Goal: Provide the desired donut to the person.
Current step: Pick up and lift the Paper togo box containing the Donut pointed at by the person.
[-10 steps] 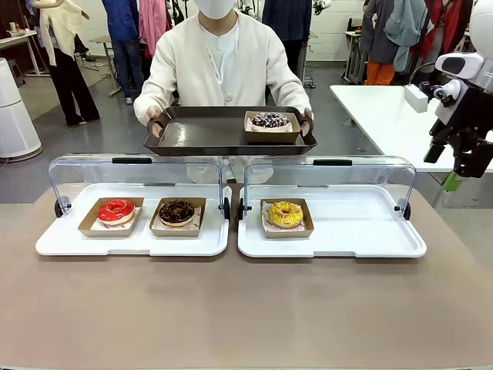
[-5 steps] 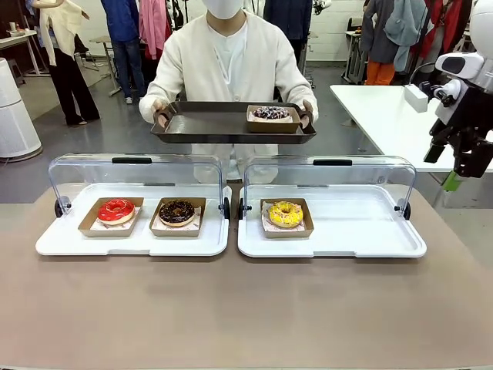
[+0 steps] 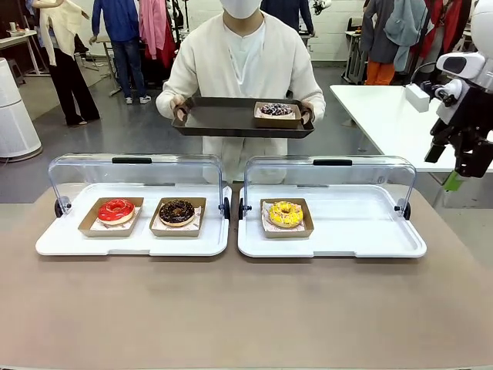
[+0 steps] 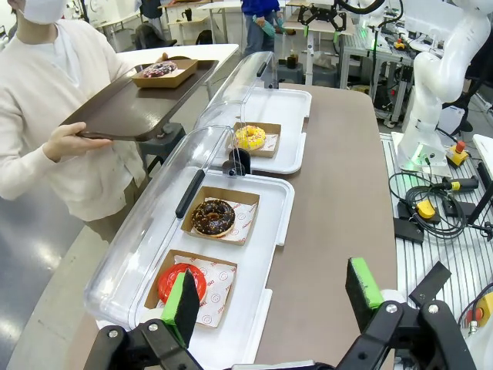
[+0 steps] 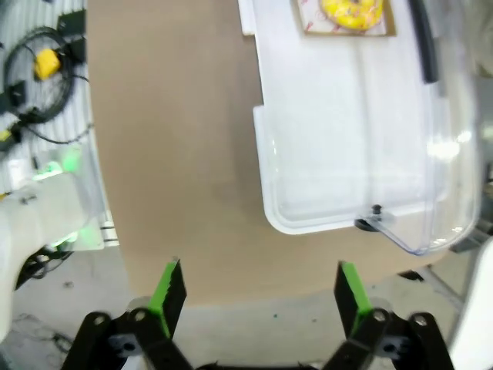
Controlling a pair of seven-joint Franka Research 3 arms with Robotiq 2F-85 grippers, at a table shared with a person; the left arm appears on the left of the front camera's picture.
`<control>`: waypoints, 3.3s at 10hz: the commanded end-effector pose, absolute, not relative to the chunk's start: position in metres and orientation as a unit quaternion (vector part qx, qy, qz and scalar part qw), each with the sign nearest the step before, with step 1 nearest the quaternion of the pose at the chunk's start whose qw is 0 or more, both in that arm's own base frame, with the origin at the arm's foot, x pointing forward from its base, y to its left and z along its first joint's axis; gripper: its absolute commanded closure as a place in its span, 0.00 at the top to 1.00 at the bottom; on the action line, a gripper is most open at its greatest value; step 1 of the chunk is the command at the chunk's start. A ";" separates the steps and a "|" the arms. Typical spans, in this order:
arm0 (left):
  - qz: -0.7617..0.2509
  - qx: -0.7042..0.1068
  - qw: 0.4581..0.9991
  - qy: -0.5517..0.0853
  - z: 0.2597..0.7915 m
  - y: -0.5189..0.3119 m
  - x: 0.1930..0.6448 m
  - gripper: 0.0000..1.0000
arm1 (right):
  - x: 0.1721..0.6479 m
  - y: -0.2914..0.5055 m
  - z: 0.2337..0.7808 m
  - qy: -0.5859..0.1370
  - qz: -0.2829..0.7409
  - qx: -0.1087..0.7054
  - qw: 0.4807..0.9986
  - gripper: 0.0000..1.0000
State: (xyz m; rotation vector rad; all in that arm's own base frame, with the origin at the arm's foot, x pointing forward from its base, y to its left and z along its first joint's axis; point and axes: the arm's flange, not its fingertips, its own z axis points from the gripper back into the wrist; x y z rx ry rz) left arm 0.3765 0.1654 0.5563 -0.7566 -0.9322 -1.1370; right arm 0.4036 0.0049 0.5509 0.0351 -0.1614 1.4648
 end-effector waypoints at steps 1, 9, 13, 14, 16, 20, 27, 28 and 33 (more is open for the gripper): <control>-0.506 -0.333 0.675 -0.422 0.557 0.165 0.376 1.00 | 0.403 -0.024 0.557 -0.111 0.692 0.066 0.710 1.00; -0.506 -0.333 0.675 -0.422 0.557 0.165 0.376 1.00 | 0.377 -0.177 0.512 -0.469 0.529 0.397 0.585 1.00; -0.506 -0.333 0.675 -0.422 0.557 0.165 0.376 1.00 | 0.361 -0.200 0.496 -0.473 0.510 0.397 0.599 1.00; -0.506 -0.333 0.675 -0.422 0.557 0.165 0.376 1.00 | 0.359 -0.200 0.499 -0.478 0.513 0.388 0.598 1.00; -0.506 -0.333 0.675 -0.422 0.557 0.165 0.376 1.00 | 0.359 -0.195 0.508 -0.497 0.527 0.363 0.586 1.00; -0.506 -0.333 0.675 -0.422 0.557 0.165 0.376 1.00 | 0.358 -0.203 0.503 -0.477 0.524 0.380 0.595 1.00; -0.506 -0.333 0.675 -0.422 0.557 0.165 0.376 1.00 | 0.358 -0.203 0.503 -0.477 0.524 0.380 0.595 1.00; -0.506 -0.333 0.675 -0.422 0.557 0.165 0.376 1.00 | 0.358 -0.203 0.503 -0.477 0.524 0.380 0.595 1.00; -0.506 -0.333 0.675 -0.422 0.557 0.165 0.376 1.00 | 0.358 -0.203 0.503 -0.477 0.524 0.380 0.595 1.00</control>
